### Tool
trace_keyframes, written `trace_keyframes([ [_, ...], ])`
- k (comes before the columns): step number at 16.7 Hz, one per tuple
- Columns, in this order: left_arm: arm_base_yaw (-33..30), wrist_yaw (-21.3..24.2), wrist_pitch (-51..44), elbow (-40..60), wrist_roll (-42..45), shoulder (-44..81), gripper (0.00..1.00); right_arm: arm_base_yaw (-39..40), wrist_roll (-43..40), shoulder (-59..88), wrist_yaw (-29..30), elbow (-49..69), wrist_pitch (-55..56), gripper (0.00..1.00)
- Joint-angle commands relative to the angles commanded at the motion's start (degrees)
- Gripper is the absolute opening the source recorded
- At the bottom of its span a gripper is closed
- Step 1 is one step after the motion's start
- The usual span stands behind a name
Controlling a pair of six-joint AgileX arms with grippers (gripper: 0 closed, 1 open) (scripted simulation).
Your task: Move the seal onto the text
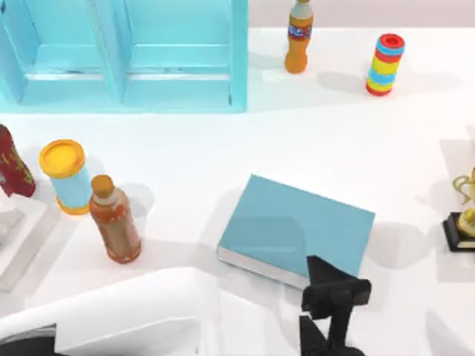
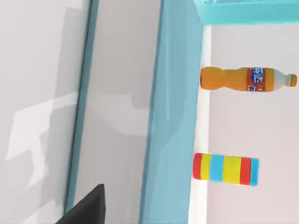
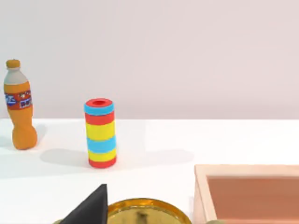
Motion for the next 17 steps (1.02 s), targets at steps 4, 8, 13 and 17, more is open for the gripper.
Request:
trace_keyframes([
  [4, -4.03, -0.07, -15.04, 2.99, -13.69, 0.0, 1.0, 0.0, 0.0, 0.0, 0.0, 0.0, 0.0, 1.0],
  [8, -6.22, 0.07, -21.19, 4.01, -19.4, 0.17, 1.0, 0.0, 0.0, 0.0, 0.0, 0.0, 0.0, 1.0],
  [13, -5.95, 0.07, -21.19, 3.93, -19.39, 0.11, 1.0, 0.0, 0.0, 0.0, 0.0, 0.0, 0.0, 1.0],
  [17, -3.0, 1.26, -17.47, 3.56, -13.85, -4.63, 1.0, 0.0, 0.0, 0.0, 0.0, 0.0, 0.0, 1.0],
])
